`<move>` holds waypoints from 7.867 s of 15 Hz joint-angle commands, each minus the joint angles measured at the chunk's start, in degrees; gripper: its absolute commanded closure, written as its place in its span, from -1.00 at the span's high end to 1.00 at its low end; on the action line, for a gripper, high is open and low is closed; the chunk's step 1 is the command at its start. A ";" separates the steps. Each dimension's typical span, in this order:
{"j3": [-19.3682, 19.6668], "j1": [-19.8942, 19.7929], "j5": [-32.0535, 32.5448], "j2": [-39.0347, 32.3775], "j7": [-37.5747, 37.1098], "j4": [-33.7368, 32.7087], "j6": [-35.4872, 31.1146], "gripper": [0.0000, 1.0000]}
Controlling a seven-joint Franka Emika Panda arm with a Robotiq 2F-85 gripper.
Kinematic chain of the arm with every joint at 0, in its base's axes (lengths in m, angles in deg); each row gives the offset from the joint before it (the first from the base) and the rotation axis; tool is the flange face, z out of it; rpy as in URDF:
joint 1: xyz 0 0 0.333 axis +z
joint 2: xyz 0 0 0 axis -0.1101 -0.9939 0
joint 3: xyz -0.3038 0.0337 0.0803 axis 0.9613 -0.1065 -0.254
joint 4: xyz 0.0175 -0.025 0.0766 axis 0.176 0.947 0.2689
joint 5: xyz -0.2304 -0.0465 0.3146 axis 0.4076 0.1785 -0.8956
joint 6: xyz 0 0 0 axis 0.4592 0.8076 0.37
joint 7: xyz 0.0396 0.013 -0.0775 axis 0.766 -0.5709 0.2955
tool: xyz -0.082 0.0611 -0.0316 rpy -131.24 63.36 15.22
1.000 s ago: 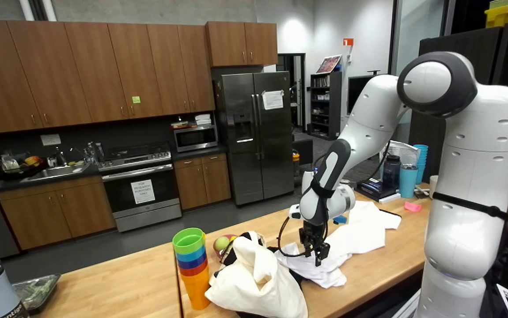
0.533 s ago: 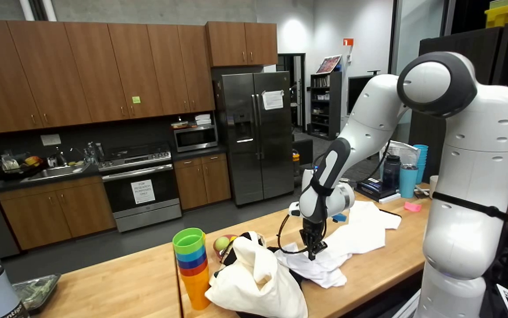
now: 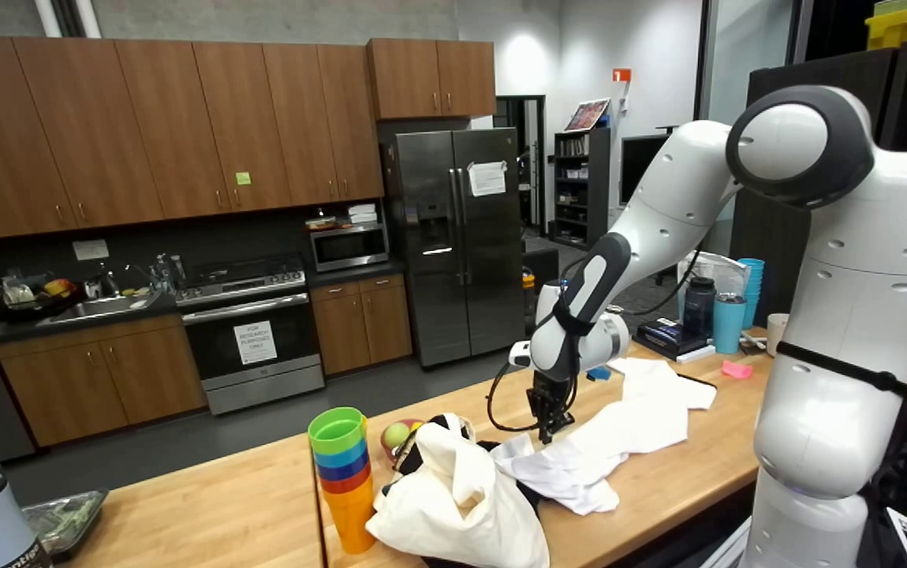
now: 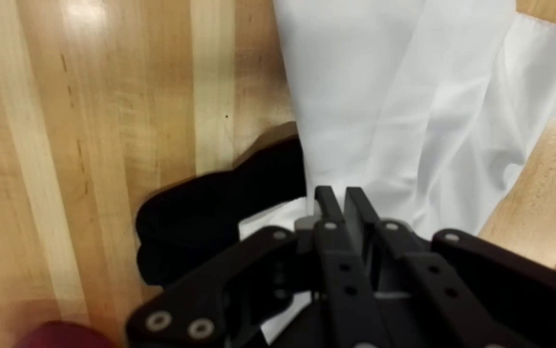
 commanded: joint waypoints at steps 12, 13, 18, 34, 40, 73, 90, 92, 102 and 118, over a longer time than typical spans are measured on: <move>-2.64 0.45 2.02 -1.67 -3.22 2.64 -2.91 1.00; -2.78 0.41 2.03 -1.86 -3.25 2.66 -2.91 1.00; -3.32 0.27 1.24 -2.87 -2.64 2.27 -3.32 0.22; -3.29 -0.68 6.27 -3.33 -6.35 2.18 -2.15 -0.88; -3.59 -0.53 6.94 -2.59 -7.75 2.80 -2.90 0.36; -6.44 -3.67 19.00 -10.25 -15.76 2.50 -16.66 -0.99; 2.83 -18.72 5.71 5.40 -10.30 -8.72 -14.61 -0.97; 2.50 -15.73 3.36 7.09 -8.03 -8.41 -14.56 -0.97; 5.21 9.68 -16.89 16.07 7.60 -7.51 -8.10 -0.97; 9.78 0.15 -4.17 18.06 -4.34 -23.23 7.30 -0.97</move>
